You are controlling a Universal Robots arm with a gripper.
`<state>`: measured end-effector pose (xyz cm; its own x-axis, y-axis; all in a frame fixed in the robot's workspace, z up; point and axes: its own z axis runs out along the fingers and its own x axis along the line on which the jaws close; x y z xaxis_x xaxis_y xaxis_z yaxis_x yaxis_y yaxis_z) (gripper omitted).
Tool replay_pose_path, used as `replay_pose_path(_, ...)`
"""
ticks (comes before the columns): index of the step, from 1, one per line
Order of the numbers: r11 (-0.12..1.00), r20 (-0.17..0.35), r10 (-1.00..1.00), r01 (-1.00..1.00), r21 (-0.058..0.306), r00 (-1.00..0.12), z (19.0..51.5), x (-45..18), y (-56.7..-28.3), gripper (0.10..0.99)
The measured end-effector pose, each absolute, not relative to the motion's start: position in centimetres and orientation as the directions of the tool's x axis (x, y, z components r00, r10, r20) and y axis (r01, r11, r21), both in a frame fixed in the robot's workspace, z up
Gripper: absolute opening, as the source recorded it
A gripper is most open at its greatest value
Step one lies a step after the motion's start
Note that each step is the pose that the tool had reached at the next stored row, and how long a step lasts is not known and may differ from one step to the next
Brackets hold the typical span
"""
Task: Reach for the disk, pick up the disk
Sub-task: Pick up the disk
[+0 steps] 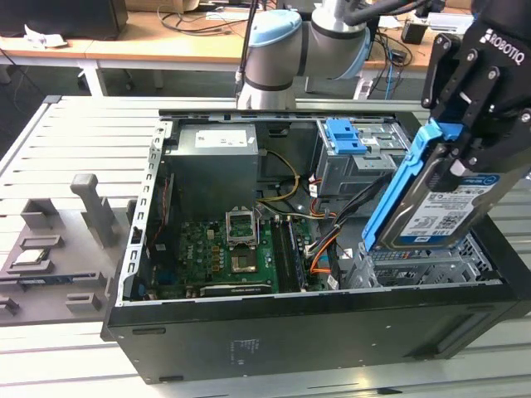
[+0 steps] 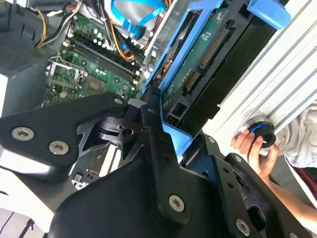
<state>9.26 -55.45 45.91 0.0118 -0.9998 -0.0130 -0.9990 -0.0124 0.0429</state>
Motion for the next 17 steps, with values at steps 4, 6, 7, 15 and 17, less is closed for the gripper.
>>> replay_pose_path(4, -0.012, -0.013, -1.000, -0.999, 0.043, 0.012, 45.9, 11.2, -55.4, 0.369)
replay_pose_path(6, -0.012, -0.013, -1.000, -0.999, 0.043, 0.012, 45.9, 11.9, -55.4, 0.369)
replay_pose_path(7, -0.012, -0.013, -1.000, -0.999, 0.043, 0.012, 45.9, 12.2, -55.4, 0.369)
replay_pose_path(15, -0.012, -0.013, -1.000, -0.999, 0.043, 0.012, 45.9, 14.7, -55.4, 0.369)
replay_pose_path(17, -0.013, -0.014, -1.000, -0.999, 0.043, 0.012, 45.9, 14.1, -55.4, 0.369)
